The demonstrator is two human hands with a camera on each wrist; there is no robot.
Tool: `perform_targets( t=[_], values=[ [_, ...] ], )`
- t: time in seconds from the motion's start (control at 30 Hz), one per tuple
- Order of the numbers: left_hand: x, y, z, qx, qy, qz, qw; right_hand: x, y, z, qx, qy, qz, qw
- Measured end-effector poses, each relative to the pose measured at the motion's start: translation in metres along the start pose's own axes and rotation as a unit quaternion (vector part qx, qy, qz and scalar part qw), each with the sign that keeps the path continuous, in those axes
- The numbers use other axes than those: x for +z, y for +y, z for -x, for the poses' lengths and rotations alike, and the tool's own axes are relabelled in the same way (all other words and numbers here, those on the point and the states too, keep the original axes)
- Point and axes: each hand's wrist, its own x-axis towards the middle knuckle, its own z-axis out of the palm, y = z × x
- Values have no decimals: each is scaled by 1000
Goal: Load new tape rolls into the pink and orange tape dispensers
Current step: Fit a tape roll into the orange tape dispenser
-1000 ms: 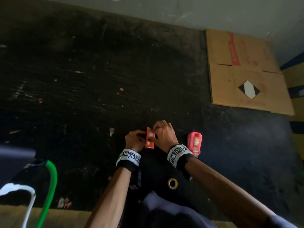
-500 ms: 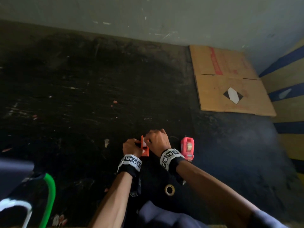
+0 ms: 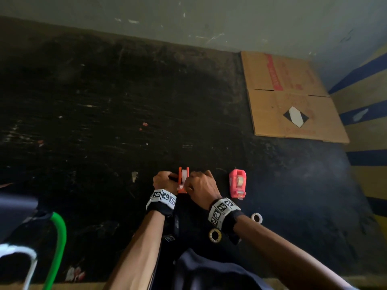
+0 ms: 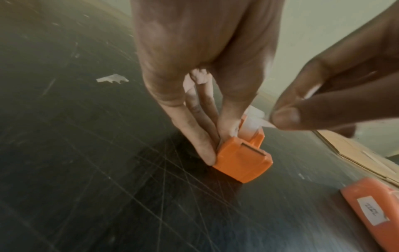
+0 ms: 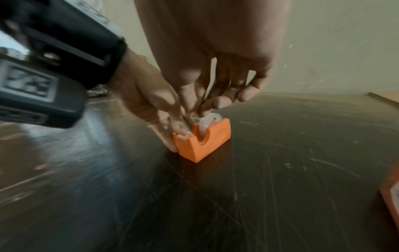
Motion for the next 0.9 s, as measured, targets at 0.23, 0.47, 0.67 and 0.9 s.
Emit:
perform_targets(
  t=[0.23, 0.47, 0.67, 0.9],
  values=[
    [-2, 6, 3, -17, -15, -9, 1000, 6, -9, 9, 5, -11, 18, 1000],
    [-3, 5, -1, -1, 8, -25, 1000, 16, -13, 14, 29, 5, 4, 1000],
    [-1, 3, -3, -5, 11, -24, 1000, 18, -13, 17, 22, 17, 12, 1000],
    [6, 0, -9, -39, 16, -28, 999, 26, -17, 25, 22, -1, 14, 1000]
  ],
)
